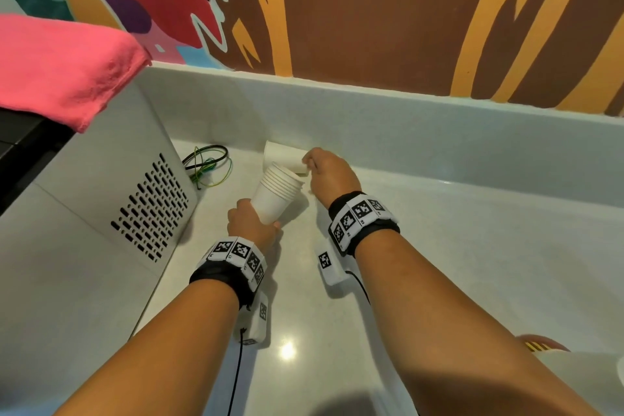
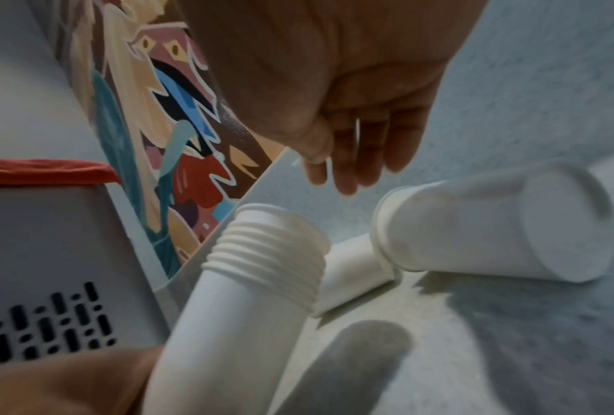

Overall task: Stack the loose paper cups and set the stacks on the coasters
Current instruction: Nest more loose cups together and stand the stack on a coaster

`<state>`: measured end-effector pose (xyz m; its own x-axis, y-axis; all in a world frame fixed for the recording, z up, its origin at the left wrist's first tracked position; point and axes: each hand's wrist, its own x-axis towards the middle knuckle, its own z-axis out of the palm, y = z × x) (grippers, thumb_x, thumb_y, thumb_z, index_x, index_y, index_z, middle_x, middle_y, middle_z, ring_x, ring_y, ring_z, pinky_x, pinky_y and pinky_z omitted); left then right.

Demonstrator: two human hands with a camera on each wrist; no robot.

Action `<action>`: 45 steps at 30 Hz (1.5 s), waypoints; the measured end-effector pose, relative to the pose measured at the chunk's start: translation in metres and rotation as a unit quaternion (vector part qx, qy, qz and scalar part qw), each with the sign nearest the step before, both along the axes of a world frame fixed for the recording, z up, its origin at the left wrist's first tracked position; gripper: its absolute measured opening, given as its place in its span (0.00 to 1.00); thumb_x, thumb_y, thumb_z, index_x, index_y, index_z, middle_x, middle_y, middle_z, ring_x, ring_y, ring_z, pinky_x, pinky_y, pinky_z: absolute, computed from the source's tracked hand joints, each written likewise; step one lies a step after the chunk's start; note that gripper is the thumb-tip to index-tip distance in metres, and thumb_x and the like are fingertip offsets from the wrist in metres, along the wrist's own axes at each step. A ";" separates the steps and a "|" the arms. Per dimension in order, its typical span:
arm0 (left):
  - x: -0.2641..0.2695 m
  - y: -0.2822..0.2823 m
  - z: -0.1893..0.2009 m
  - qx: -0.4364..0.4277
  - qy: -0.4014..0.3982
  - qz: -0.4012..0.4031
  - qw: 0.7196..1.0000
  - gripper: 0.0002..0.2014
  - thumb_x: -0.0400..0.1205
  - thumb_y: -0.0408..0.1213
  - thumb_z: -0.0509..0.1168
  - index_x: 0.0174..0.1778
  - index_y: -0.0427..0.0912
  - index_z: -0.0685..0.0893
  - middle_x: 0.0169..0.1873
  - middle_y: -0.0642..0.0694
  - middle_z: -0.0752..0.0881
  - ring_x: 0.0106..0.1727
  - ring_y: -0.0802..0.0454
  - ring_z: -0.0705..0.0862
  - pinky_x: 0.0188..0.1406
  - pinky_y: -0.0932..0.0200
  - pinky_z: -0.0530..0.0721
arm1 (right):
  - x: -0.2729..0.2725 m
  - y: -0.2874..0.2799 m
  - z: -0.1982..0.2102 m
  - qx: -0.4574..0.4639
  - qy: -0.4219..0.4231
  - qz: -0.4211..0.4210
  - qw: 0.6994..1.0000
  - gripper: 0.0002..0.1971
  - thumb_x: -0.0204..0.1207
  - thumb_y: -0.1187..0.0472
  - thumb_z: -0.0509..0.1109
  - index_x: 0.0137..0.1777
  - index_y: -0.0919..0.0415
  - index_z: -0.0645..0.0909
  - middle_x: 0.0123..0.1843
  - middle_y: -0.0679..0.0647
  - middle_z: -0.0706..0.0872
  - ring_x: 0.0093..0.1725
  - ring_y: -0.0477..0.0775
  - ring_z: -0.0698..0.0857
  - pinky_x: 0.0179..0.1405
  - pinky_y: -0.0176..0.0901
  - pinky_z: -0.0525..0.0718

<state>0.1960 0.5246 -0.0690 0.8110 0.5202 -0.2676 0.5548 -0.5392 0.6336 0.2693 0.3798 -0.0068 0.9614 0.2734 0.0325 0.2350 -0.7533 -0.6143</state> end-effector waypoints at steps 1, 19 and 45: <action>0.000 0.002 0.000 0.004 0.000 0.003 1.000 0.33 0.70 0.39 0.79 0.68 0.35 0.72 0.63 0.34 0.77 0.61 0.34 0.81 0.57 0.45 0.82 | 0.004 -0.004 -0.004 -0.039 -0.028 -0.015 0.999 0.17 0.78 0.69 0.60 0.65 0.55 0.77 0.60 0.57 0.82 0.58 0.61 0.80 0.54 0.53 0.82; 0.003 0.008 0.001 0.049 0.036 0.004 0.998 0.33 0.70 0.40 0.79 0.66 0.34 0.71 0.63 0.34 0.76 0.63 0.35 0.79 0.59 0.44 0.81 | 0.026 -0.011 -0.002 -0.070 -0.109 -0.059 0.990 0.13 0.85 0.52 0.59 0.56 0.62 0.77 0.57 0.56 0.78 0.51 0.58 0.78 0.45 0.48 0.78; 0.006 0.035 -0.005 0.036 -0.007 0.075 0.997 0.33 0.72 0.44 0.77 0.67 0.34 0.71 0.63 0.34 0.77 0.64 0.33 0.78 0.61 0.41 0.81 | 0.034 0.040 -0.056 -0.200 -0.062 0.042 0.977 0.38 0.76 0.55 0.70 0.82 0.49 0.54 0.73 0.56 0.67 0.76 0.64 0.64 0.76 0.68 0.61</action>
<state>0.2016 0.5599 -0.0742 0.7266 0.6530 -0.2137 0.6233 -0.4958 0.6047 0.3028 0.4202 -0.0625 0.9306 0.3653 0.0228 0.3599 -0.9022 -0.2375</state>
